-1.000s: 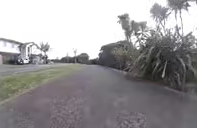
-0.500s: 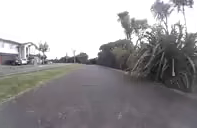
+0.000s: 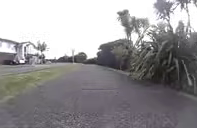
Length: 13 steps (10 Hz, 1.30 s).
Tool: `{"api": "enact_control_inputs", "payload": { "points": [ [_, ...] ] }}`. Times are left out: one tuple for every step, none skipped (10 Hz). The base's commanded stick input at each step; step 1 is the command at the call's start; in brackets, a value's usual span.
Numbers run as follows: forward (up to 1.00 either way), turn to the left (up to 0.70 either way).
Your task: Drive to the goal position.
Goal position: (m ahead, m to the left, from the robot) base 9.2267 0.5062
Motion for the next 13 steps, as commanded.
{"api": "enact_control_inputs", "payload": {
  "points": [
    [0.7,0.0],
    [0.7,0.0],
    [0.7,0.0],
    [0.7,0.0],
    [0.7,0.0],
    [0.7,0.0],
    [0.7,0.0],
    [0.7,0.0],
    [0.7,0.0],
    [0.7,0.0],
    [0.7,0.0],
    [0.7,0.0],
    [0.7,0.0]
  ]
}}
